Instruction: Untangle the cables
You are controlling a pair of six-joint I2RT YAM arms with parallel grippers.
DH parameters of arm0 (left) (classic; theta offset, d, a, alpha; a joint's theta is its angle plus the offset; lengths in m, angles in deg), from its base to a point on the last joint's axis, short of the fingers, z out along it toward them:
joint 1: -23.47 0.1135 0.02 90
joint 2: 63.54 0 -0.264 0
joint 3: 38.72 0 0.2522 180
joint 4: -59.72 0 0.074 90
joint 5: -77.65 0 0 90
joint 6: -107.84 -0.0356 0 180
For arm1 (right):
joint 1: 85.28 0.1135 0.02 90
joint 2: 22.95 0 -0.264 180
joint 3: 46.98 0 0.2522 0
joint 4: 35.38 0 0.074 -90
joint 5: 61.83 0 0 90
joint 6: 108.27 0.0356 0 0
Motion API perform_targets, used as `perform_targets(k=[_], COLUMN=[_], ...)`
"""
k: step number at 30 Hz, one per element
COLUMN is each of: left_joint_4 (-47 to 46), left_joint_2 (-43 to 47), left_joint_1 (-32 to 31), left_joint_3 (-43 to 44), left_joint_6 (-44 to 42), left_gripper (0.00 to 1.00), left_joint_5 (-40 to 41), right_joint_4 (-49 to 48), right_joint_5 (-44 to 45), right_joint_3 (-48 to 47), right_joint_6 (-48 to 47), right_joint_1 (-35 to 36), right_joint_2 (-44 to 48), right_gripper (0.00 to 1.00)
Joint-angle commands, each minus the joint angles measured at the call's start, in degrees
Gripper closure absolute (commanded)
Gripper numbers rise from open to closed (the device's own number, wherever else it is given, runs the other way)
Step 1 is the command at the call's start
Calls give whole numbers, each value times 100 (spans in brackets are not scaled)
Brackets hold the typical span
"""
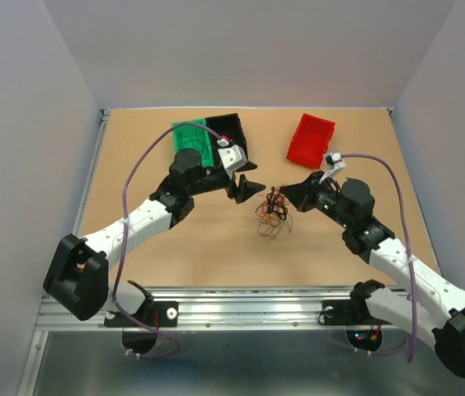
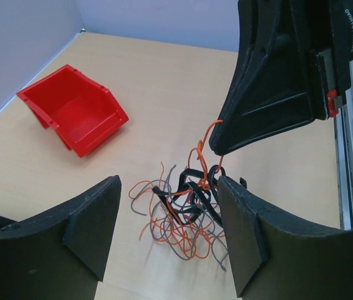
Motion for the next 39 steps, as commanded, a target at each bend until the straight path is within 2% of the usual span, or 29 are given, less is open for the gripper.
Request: perform_targets(k=[1, 13, 23, 24, 25, 26, 27, 28, 29, 31, 32, 33, 36, 37, 39], left_joint_4=[-270, -77, -59, -50, -50, -50, -41, -41, -41, -41, -85, -129, -138, -95, -94], left_joint_2=[-149, -668, -1001, -1037, -1089, -1107, -1125, -1160, -1177, -1230, -1265, -1309, -1625, -1765, -1828], left_joint_1=[-171, -409, -619, -646, -663, -690, -690, -690, -690, -576, -445, -9, 653, 985, 1190], left_joint_3=[-5, 74, 320, 338, 390, 408, 426, 443, 461, 505, 522, 592, 829, 952, 997], left_joint_6=[-227, -605, -676, -693, -684, -684, -676, -658, -623, -335, -141, 252, 948, 1211, 1337], left_gripper=[27, 33, 40, 44, 61, 70, 88, 96, 100, 100, 100, 100, 100, 100, 100], left_joint_5=[-181, -119, 153, 232, 398, 469, 635, 750, 916, 1582, 1630, 1343, 849, 735, 681], right_joint_4=[-573, -564, -608, -634, -643, -643, -643, -617, -573, -390, -319, -248, 50, 156, 472], right_joint_5=[-237, 211, 132, 132, 123, 140, 184, 228, 289, 614, 780, 1191, 1913, 2438, 3325], right_joint_3=[-493, -757, -924, -915, -915, -915, -915, -924, -950, -1012, -1012, -1003, -924, -828, -627], right_joint_6=[59, 164, 269, 270, 287, 287, 270, 261, 243, 147, 120, 103, 85, 76, 111], right_joint_1=[12, 20, 20, 29, 29, 29, 29, 20, 20, 20, 20, 20, 20, 20, 20], right_joint_2=[-22, 22, 30, 48, 57, 66, 101, 118, 136, 232, 294, 364, 846, 987, 1549], right_gripper=[99, 99, 100, 99, 99, 100, 99, 99, 99, 99, 100, 99, 100, 99, 99])
